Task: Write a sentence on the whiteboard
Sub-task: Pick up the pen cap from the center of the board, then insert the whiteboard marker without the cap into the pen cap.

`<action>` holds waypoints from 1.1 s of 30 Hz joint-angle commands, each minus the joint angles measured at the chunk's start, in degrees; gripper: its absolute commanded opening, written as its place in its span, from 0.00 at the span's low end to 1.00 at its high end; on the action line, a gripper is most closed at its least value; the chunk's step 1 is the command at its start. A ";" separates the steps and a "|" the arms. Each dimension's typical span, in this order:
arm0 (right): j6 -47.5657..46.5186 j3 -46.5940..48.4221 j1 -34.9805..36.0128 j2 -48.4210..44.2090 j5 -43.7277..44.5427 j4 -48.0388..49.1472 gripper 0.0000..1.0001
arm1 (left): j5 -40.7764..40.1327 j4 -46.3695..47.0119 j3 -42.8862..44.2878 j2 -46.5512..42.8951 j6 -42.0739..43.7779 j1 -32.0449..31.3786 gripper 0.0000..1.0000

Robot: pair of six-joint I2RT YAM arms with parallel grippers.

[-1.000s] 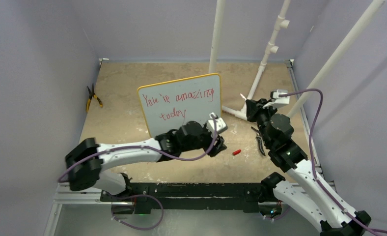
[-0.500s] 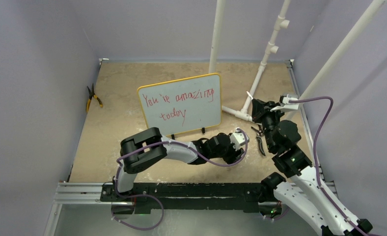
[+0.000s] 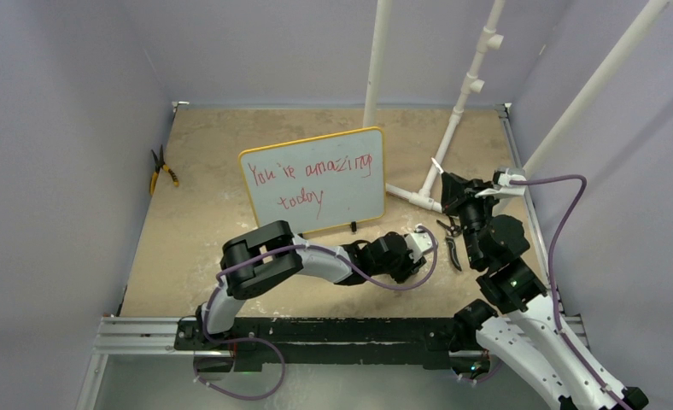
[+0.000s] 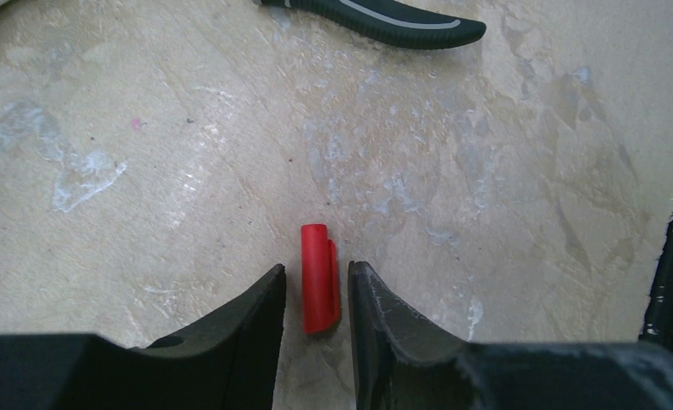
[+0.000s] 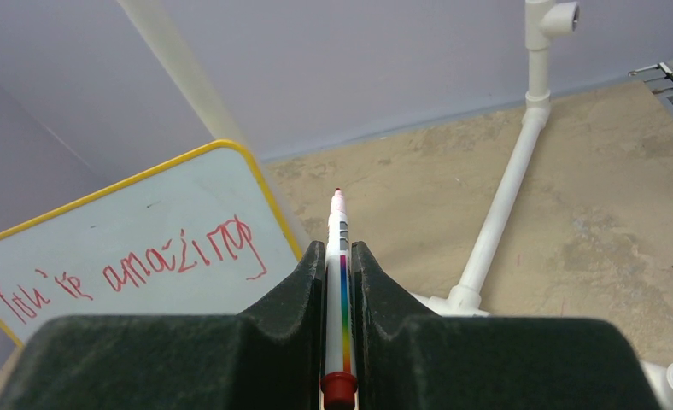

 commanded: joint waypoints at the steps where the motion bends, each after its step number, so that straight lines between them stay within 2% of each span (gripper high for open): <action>1: -0.04 -0.29 -0.30 -0.37 -0.45 2.46 0.00 | -3.09 -2.61 0.07 0.45 2.51 -0.18 0.19; 5: 0.05 -0.52 -0.22 -0.18 -1.33 3.15 0.00 | -2.22 -2.77 -1.57 -0.15 3.10 -0.18 0.00; 12: 0.22 0.96 -0.23 -0.49 -2.97 1.51 0.00 | 0.57 3.45 -8.27 -5.36 0.55 1.80 0.00; 18: 0.05 3.43 -0.23 -1.01 -8.85 -1.18 0.00 | 2.21 1.64 -13.15 -18.21 0.86 3.41 0.00; 20: -0.08 4.25 -0.25 -0.80 -11.86 -1.94 0.00 | 4.56 -1.63 -14.00 -23.11 2.15 4.37 0.00; 25: -1.56 6.67 -0.24 0.91 -22.41 -4.18 0.00 | 8.39 -17.19 -13.55 -38.10 5.23 8.66 0.00; 27: -1.96 8.18 -0.22 2.16 -23.60 -5.49 0.00 | 9.67 -24.39 -11.92 -43.64 6.51 10.90 0.00; 30: -2.80 9.75 -0.23 4.65 -29.02 -4.83 0.00 | 11.13 -34.76 -10.00 -50.82 9.62 14.05 0.00; 33: -3.07 11.34 -0.30 8.46 -35.59 -3.20 0.00 | 13.32 -40.76 -9.54 -56.69 12.08 17.78 0.00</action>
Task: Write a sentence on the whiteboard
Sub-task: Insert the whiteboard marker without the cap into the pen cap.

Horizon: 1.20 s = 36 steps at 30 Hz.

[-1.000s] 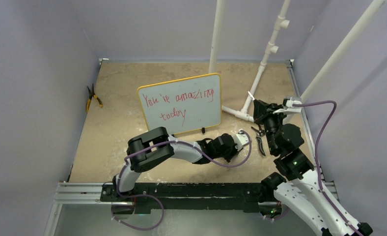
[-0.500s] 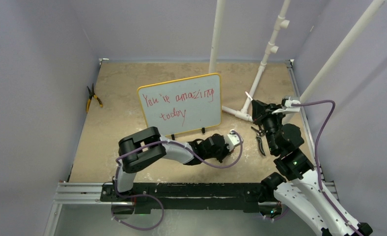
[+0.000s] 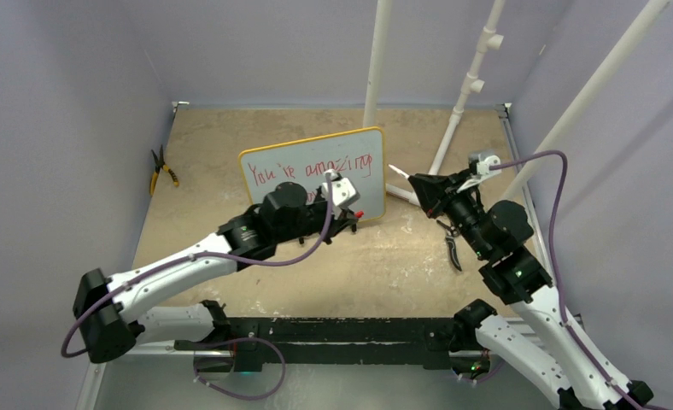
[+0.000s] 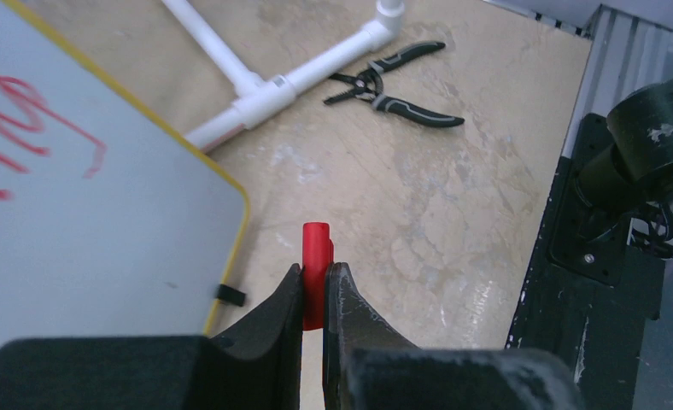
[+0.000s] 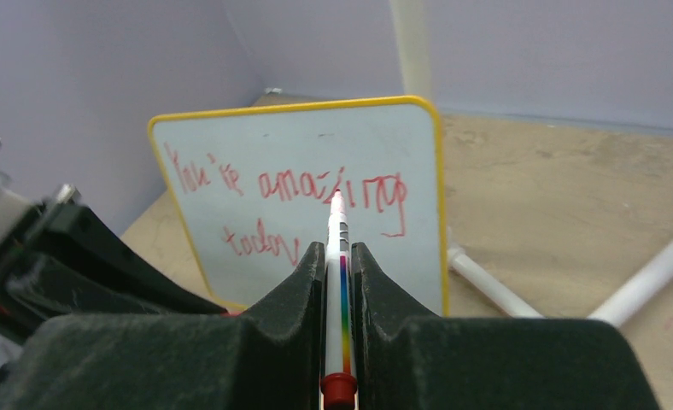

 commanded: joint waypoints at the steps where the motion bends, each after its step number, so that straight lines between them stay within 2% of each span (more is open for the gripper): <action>1: -1.84 4.13 -0.37 4.95 -12.60 1.67 0.00 | 5.65 -15.62 1.53 -7.51 5.81 4.97 0.00; 5: -2.09 5.71 -0.93 7.23 -21.24 2.42 0.00 | 7.01 -17.90 -1.56 -12.61 7.29 8.73 0.00; 7: -3.13 7.51 -1.56 9.89 -25.25 -0.28 0.00 | 6.15 -17.04 -4.09 -15.29 7.79 9.69 0.00; 10: -4.55 10.01 -1.89 13.10 -31.68 -3.92 0.00 | 6.57 -14.66 -7.06 -17.81 7.69 9.85 0.00; 14: -3.76 9.92 -1.90 15.10 -41.04 -3.91 0.00 | 8.77 -13.57 -8.01 -19.53 7.52 9.77 0.00; 22: -3.98 9.05 -2.06 20.70 -52.99 -5.33 0.00 | 11.14 -12.73 -8.88 -21.10 7.41 9.75 0.00; 36: -3.81 9.51 -2.41 22.17 -53.90 -4.55 0.00 | 13.17 -12.55 -9.02 -20.92 7.83 9.73 0.00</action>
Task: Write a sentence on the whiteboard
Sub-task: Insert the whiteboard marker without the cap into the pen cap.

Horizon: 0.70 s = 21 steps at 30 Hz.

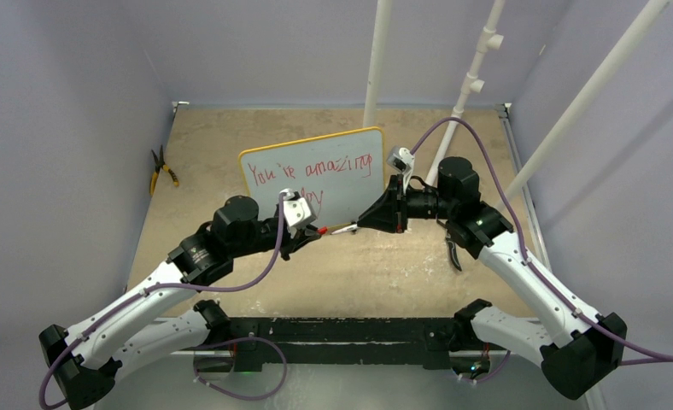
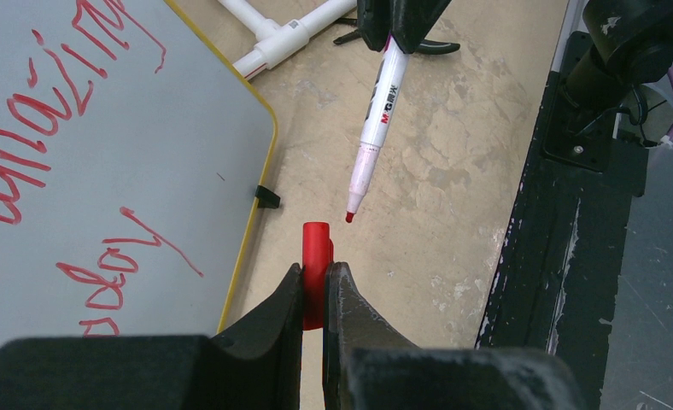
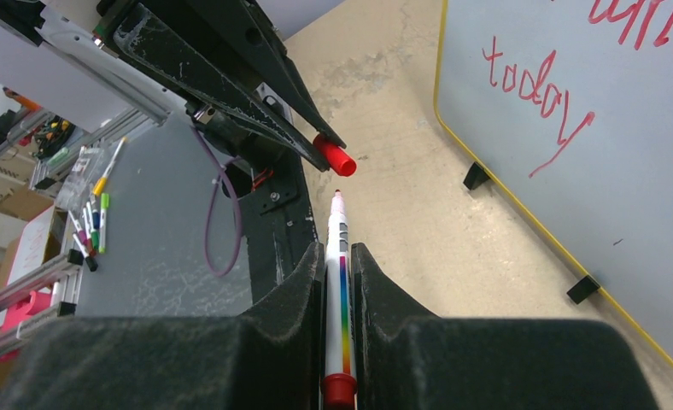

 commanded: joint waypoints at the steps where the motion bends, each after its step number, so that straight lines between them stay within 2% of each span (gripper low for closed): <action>1: -0.37 1.87 -0.49 -0.23 -1.46 1.71 0.00 | 1.90 1.78 -0.74 -0.12 1.29 0.23 0.00; 9: -0.20 2.63 -0.80 0.37 -0.04 1.80 0.00 | 3.47 1.70 -0.78 -0.02 1.70 0.21 0.00; 21: 0.60 2.42 -0.97 0.55 -2.88 3.20 0.00 | 3.26 1.76 -0.76 0.32 1.73 0.20 0.00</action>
